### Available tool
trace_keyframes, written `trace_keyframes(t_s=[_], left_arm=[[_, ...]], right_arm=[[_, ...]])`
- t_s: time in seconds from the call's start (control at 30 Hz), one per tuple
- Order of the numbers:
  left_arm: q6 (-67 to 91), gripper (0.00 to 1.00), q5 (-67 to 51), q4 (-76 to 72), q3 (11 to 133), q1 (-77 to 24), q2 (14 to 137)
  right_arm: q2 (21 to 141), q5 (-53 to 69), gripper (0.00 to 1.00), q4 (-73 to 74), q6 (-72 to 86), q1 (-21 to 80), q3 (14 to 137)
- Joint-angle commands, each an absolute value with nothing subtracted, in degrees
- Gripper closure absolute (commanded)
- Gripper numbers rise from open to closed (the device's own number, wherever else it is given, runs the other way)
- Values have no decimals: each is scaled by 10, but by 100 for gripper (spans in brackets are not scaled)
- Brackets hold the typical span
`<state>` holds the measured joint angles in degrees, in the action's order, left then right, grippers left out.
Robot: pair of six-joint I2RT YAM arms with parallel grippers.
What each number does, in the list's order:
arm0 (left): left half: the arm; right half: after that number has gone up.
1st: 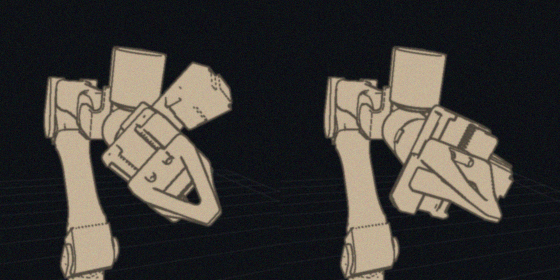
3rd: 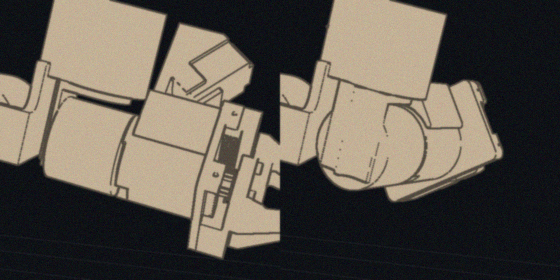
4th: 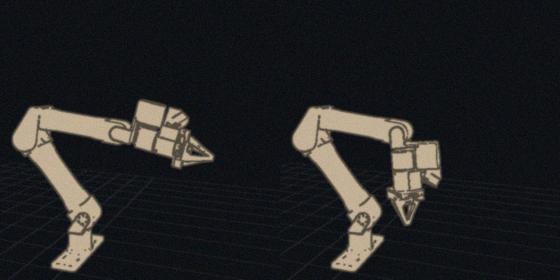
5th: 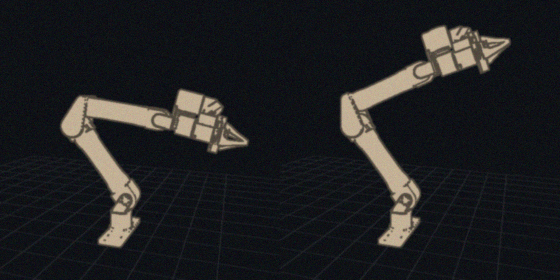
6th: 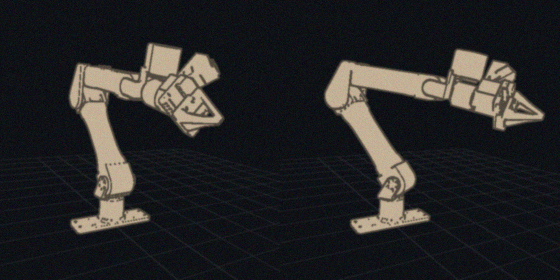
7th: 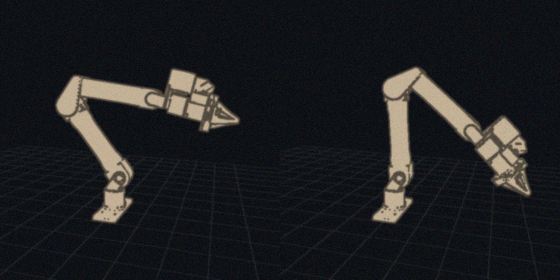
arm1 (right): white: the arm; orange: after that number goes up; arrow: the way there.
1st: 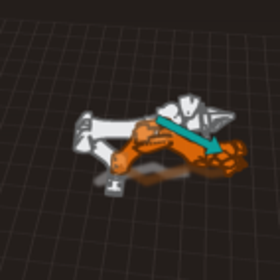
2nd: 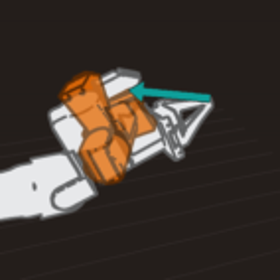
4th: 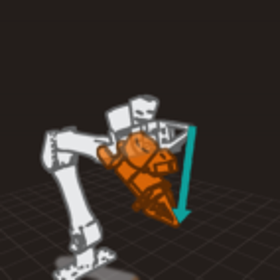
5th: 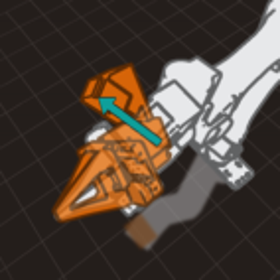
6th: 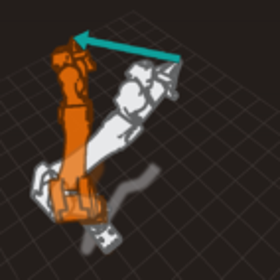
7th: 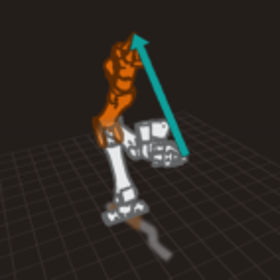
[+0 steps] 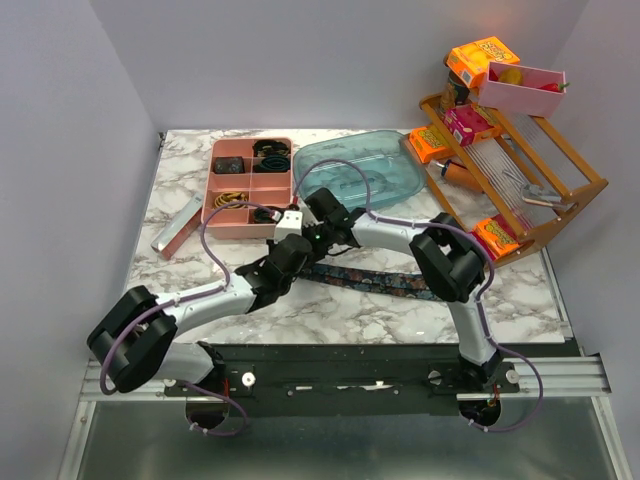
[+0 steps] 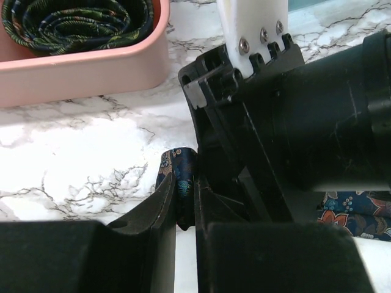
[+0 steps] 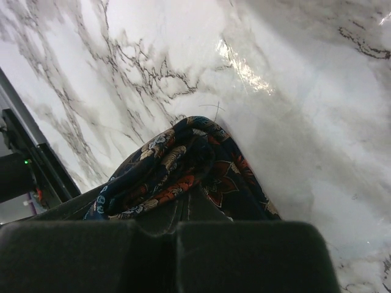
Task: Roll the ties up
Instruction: Roll the tie at the center of the board.
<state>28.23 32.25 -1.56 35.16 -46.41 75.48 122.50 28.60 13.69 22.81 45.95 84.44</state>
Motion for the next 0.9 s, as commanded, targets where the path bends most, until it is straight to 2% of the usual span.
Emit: trace_keyframes(t_s=[0.0,0.33,0.67,0.77,0.87], left_arm=[[280,100,352,11,370,-478,774],[294,100,377,27,388,-507,832],[304,100,358,17,397,-514,861],[305,94,350,13,400,-516,871],[316,79,349,5,396,-517,875]], right_arm=[[1227,341,99,83,236,449,839],[1158,283,99,131,198,438,787],[1082,121,99,218,167,437,748],[1083,95,99,236,166,436,747],[1084,87,99,236,164,432,742]])
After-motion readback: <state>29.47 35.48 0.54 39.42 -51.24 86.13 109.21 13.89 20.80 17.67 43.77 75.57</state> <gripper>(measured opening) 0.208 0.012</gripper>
